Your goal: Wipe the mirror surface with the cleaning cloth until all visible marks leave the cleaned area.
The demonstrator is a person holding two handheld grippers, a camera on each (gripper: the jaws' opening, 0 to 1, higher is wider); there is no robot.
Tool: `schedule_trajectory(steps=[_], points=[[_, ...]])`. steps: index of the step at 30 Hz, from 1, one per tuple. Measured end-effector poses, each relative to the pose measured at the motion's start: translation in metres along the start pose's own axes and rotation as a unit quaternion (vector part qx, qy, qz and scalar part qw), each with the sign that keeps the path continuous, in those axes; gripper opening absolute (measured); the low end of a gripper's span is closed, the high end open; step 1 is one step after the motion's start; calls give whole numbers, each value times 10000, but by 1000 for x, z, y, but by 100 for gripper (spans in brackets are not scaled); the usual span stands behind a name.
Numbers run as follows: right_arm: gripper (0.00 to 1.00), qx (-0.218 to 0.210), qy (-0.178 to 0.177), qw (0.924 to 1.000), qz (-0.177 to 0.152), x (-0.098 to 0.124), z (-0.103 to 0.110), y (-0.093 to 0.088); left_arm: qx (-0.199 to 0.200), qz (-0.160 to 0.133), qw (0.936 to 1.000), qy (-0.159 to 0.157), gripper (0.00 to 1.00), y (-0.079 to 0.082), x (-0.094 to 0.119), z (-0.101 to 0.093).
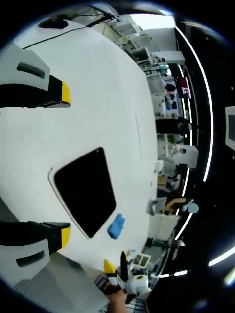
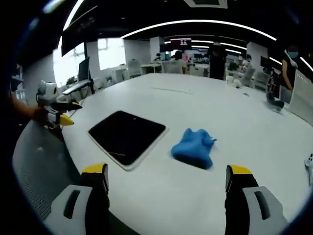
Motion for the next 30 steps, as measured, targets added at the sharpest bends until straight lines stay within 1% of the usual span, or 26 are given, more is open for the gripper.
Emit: schedule_trajectory(steps=[3,8,19,22,30], points=[[100,30,-18,10000,-15,0,0,1,-11,-4,10000,12,97,0,0,0],[100,-94,-106,9998,-108,3,-6,3,-57,24,10000,-23,97,-1,-1,-1],[100,-63,-132,9999,-45,3,-5,2,-56,50,10000,-31,97,-2,-1,-1],[100,-73,-78,9999,21,2,-3,0,-102,52,9999,-38,97,-2,-1,-2],[100,-34,-74,10000,18,1,-2,0,-95,53,9999,-37,97,-2,-1,-2]])
Point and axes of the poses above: the point that each gripper's makers call its tool centre point, and the gripper's own axes: x roughly backward along the fingers, z roughly to its left, y roughly out of its top, the point moved 1 cm from there along x, roughly backward along the fingers, and after that the axes turned 1 degree about z, right-handed, at the moved point
